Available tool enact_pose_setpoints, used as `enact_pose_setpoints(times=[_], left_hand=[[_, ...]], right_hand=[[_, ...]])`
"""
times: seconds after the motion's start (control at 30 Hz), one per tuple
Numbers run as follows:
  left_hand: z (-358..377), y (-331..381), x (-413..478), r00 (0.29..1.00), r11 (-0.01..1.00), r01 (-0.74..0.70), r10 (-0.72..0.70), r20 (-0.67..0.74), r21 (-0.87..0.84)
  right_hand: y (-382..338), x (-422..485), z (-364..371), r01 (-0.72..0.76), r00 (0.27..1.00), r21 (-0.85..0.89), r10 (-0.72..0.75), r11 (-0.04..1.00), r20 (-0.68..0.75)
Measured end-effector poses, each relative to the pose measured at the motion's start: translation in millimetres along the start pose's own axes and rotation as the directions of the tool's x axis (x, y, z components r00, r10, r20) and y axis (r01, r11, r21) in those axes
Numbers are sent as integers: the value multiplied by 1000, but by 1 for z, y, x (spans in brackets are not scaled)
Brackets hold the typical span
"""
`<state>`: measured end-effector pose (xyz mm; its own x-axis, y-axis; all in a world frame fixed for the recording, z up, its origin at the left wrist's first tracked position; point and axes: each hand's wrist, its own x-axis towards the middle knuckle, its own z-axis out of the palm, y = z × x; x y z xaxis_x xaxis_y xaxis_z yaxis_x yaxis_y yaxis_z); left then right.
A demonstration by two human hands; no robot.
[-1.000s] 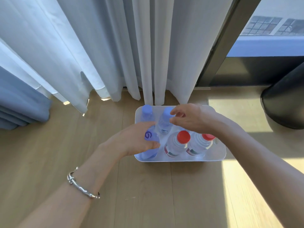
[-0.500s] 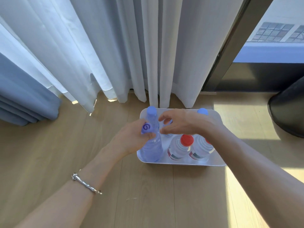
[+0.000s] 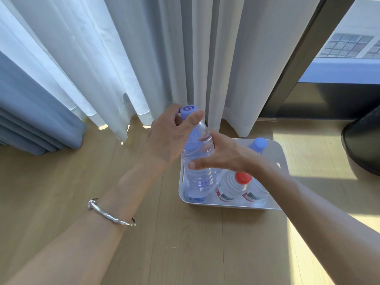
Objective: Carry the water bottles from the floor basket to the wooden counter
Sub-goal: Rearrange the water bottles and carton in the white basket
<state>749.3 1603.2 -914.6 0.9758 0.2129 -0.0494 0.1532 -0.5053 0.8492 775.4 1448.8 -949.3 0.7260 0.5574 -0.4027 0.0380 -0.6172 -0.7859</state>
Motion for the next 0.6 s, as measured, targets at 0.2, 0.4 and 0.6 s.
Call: enact_pose_setpoints(times=[0.2,0.4,0.6], left_hand=[[10,-6,-9,984,956,-74,25,175,284],[22,-14,-12,936,842,-137,-63,347,522],[27,-16,-12,890,698,-236,-123,438,676]], right_hand=[[1,1,-2,-25,999,-102,22,994,-30],[5,5,5,-134,982,-412,177,901,68],[5,2,8,-136,964,-494,230,859,133]])
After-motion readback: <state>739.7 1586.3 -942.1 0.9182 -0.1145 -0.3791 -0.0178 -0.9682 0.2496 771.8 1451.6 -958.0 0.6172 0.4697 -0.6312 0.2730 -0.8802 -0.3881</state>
